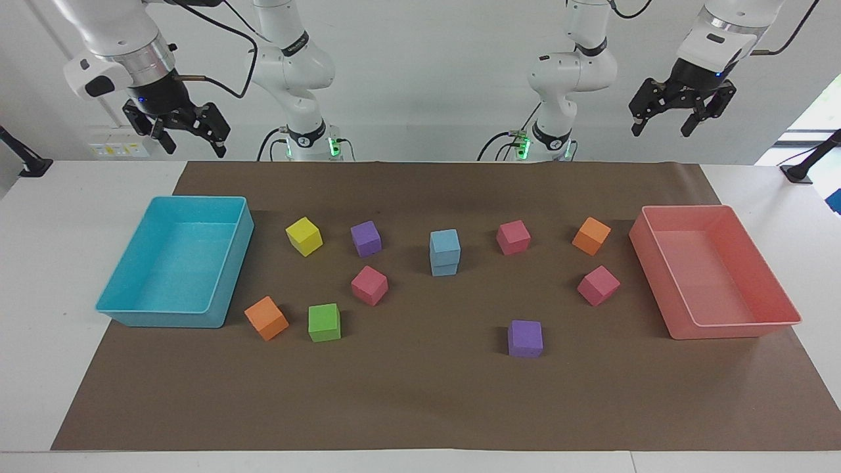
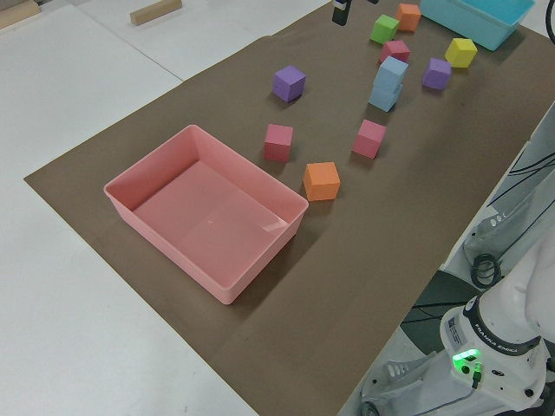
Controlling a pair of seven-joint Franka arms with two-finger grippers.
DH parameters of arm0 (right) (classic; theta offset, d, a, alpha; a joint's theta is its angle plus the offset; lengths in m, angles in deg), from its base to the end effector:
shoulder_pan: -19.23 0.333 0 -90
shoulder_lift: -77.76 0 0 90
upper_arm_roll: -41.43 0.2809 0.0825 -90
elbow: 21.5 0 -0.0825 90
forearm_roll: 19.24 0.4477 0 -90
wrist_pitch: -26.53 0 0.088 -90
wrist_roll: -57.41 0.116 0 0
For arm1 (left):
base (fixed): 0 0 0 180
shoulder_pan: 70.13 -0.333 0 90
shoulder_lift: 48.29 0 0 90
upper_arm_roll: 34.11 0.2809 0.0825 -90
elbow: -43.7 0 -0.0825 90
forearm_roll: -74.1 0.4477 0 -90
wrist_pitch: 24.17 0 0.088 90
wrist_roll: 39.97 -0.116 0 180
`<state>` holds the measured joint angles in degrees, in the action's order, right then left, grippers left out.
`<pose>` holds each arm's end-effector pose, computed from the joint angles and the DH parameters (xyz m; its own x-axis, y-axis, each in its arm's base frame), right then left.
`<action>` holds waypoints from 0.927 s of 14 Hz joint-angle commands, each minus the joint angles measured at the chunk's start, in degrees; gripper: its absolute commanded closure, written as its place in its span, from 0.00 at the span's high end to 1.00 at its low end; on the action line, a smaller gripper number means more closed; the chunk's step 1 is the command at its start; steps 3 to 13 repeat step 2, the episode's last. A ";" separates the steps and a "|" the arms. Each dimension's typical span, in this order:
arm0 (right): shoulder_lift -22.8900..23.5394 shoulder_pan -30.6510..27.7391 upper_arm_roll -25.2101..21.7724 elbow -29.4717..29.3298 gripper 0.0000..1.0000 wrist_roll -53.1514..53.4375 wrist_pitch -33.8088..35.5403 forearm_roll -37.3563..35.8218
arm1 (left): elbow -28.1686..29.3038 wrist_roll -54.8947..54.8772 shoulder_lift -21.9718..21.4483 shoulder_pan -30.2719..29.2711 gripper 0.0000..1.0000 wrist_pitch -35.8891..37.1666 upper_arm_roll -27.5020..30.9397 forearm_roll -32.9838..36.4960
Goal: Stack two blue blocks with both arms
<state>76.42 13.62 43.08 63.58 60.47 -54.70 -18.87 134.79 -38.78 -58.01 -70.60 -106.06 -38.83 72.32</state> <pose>0.5934 -0.0401 0.6268 0.9916 -0.1212 -0.0440 -0.1215 -0.9926 -0.0034 0.5513 -0.0488 0.6570 0.9984 -0.0567 0.0082 -0.0568 -0.9982 0.0170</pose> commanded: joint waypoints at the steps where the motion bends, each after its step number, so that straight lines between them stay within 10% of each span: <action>1: -0.06 -0.19 0.55 -0.61 1.00 1.25 0.38 -0.90 | -0.47 -0.13 -0.48 -0.85 1.00 1.20 -0.28 -1.12; 13: -0.06 -0.19 0.55 -0.61 1.00 1.16 0.38 -0.82 | -0.47 -0.13 -0.48 -0.85 1.00 1.29 -0.28 -1.12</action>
